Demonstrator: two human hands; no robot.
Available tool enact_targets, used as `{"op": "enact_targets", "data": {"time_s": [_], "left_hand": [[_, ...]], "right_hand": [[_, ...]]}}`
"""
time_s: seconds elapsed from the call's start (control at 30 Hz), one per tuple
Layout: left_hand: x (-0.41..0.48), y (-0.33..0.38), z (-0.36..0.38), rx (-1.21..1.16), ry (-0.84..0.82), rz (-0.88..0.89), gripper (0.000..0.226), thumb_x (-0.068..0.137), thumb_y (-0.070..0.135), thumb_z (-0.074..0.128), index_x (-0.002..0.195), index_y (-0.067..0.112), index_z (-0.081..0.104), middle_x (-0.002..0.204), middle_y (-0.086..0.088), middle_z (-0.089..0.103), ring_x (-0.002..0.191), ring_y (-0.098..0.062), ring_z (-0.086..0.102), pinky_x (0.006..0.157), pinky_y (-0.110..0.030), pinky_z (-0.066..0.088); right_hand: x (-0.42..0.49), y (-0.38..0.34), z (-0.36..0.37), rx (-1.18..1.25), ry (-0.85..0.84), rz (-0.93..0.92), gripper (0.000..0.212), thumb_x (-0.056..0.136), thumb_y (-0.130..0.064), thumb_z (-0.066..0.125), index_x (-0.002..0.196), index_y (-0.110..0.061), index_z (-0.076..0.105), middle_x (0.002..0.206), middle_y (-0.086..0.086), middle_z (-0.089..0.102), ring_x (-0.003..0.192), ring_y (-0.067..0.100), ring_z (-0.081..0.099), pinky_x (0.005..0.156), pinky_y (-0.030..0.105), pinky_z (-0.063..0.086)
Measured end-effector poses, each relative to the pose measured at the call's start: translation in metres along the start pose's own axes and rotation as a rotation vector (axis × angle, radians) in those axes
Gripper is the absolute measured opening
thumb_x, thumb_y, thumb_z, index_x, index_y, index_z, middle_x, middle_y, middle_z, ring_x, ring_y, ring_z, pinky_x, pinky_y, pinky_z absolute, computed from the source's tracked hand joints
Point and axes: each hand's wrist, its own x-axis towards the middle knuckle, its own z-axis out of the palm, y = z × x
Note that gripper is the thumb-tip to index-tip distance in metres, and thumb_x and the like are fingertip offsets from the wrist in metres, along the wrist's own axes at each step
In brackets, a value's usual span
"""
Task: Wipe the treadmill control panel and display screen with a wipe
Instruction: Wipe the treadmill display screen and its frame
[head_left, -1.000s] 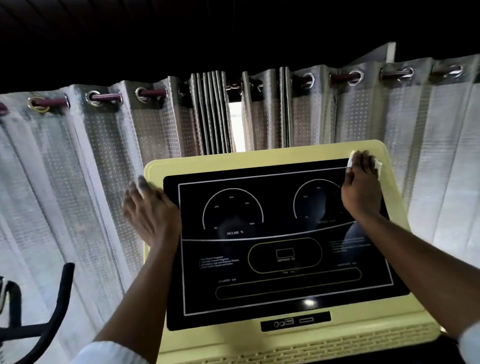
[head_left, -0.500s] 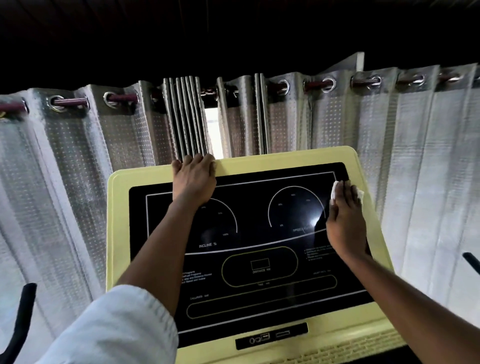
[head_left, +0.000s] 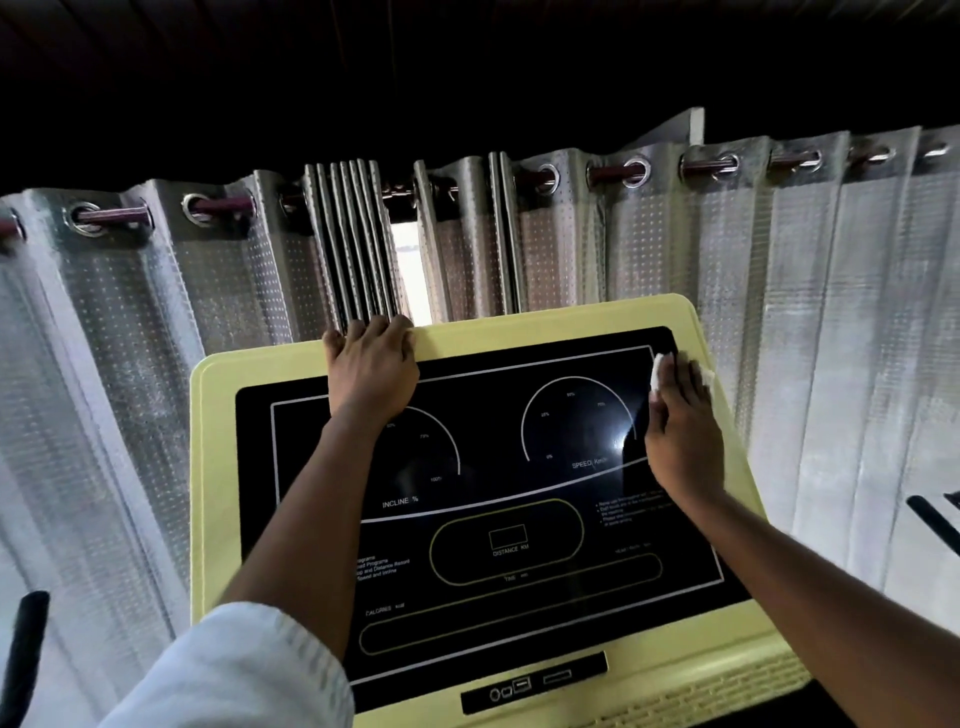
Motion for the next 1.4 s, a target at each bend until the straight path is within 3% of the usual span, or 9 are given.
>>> {"op": "enact_targets", "data": {"time_s": [0.1, 0.27, 0.53, 0.73, 0.93, 1.03, 1.13, 1.33, 1.4], "left_hand": [[0.000, -0.001, -0.001, 0.004, -0.007, 0.004, 0.033, 0.101, 0.036, 0.032, 0.122, 0.027, 0.056, 0.123, -0.001, 0.060, 0.120, -0.027, 0.046, 0.107, -0.049, 0.022], [-0.001, 0.001, -0.004, 0.007, 0.005, 0.021, 0.031, 0.102, 0.035, 0.032, 0.119, 0.024, 0.056, 0.119, -0.003, 0.060, 0.118, -0.029, 0.047, 0.104, -0.049, 0.022], [-0.001, -0.002, -0.004, 0.001, -0.014, 0.021, 0.031, 0.102, 0.036, 0.031, 0.119, 0.025, 0.055, 0.120, -0.002, 0.059, 0.119, -0.029, 0.046, 0.107, -0.049, 0.020], [0.000, -0.003, -0.003, -0.012, -0.023, 0.029, 0.032, 0.102, 0.037, 0.031, 0.120, 0.026, 0.056, 0.122, 0.000, 0.059, 0.120, -0.027, 0.046, 0.107, -0.049, 0.021], [0.002, -0.007, -0.004, -0.015, -0.048, 0.050, 0.034, 0.102, 0.038, 0.032, 0.125, 0.027, 0.056, 0.125, 0.001, 0.059, 0.121, -0.027, 0.047, 0.106, -0.048, 0.022], [0.002, -0.008, -0.003, -0.023, -0.040, 0.055, 0.034, 0.102, 0.038, 0.032, 0.124, 0.027, 0.056, 0.123, 0.002, 0.059, 0.119, -0.026, 0.047, 0.105, -0.048, 0.023], [0.002, -0.008, -0.004, -0.028, -0.045, 0.064, 0.034, 0.102, 0.038, 0.032, 0.123, 0.027, 0.056, 0.123, 0.002, 0.059, 0.119, -0.025, 0.048, 0.105, -0.048, 0.024], [0.001, -0.008, -0.007, -0.035, -0.051, 0.065, 0.034, 0.103, 0.038, 0.032, 0.123, 0.026, 0.056, 0.124, 0.001, 0.059, 0.120, -0.025, 0.047, 0.106, -0.047, 0.022], [0.001, -0.008, -0.007, -0.036, -0.051, 0.064, 0.034, 0.103, 0.039, 0.032, 0.124, 0.026, 0.056, 0.124, 0.001, 0.059, 0.121, -0.025, 0.047, 0.105, -0.046, 0.022]], "right_hand": [[0.025, -0.008, 0.001, 0.013, 0.011, 0.022, 0.054, 0.103, -0.026, 0.025, 0.155, -0.010, 0.027, 0.162, 0.012, 0.025, 0.152, 0.025, 0.017, 0.125, 0.041, 0.017], [-0.065, -0.022, 0.007, 0.033, 0.013, 0.007, 0.052, 0.106, -0.029, 0.026, 0.155, -0.013, 0.029, 0.162, 0.008, 0.024, 0.153, 0.023, 0.017, 0.125, 0.037, 0.014], [0.017, -0.035, 0.012, -0.009, 0.036, 0.053, 0.054, 0.103, -0.023, 0.026, 0.155, -0.011, 0.026, 0.163, 0.010, 0.022, 0.153, 0.023, 0.016, 0.123, 0.046, 0.020], [-0.041, -0.050, 0.017, -0.005, -0.044, -0.112, 0.052, 0.105, -0.023, 0.028, 0.156, -0.015, 0.025, 0.163, 0.008, 0.023, 0.154, 0.020, 0.014, 0.125, 0.042, 0.019], [0.010, -0.065, 0.016, 0.004, 0.044, 0.117, 0.053, 0.104, -0.016, 0.032, 0.156, -0.007, 0.023, 0.164, 0.013, 0.018, 0.154, 0.024, 0.012, 0.125, 0.045, 0.014], [-0.073, -0.091, 0.023, -0.006, -0.042, -0.043, 0.052, 0.105, -0.020, 0.031, 0.156, -0.012, 0.023, 0.164, 0.007, 0.019, 0.154, 0.017, 0.011, 0.126, 0.040, 0.016], [-0.061, -0.081, 0.021, -0.012, -0.104, -0.184, 0.052, 0.105, -0.024, 0.029, 0.156, -0.015, 0.023, 0.163, 0.005, 0.021, 0.153, 0.017, 0.012, 0.125, 0.040, 0.019], [-0.015, -0.086, 0.026, -0.012, 0.030, 0.063, 0.053, 0.104, -0.019, 0.029, 0.156, -0.011, 0.023, 0.164, 0.009, 0.020, 0.153, 0.022, 0.014, 0.124, 0.047, 0.019], [-0.064, -0.104, 0.032, -0.017, -0.027, -0.072, 0.053, 0.104, -0.021, 0.030, 0.155, -0.012, 0.025, 0.163, 0.007, 0.023, 0.153, 0.019, 0.016, 0.125, 0.041, 0.019]]}}
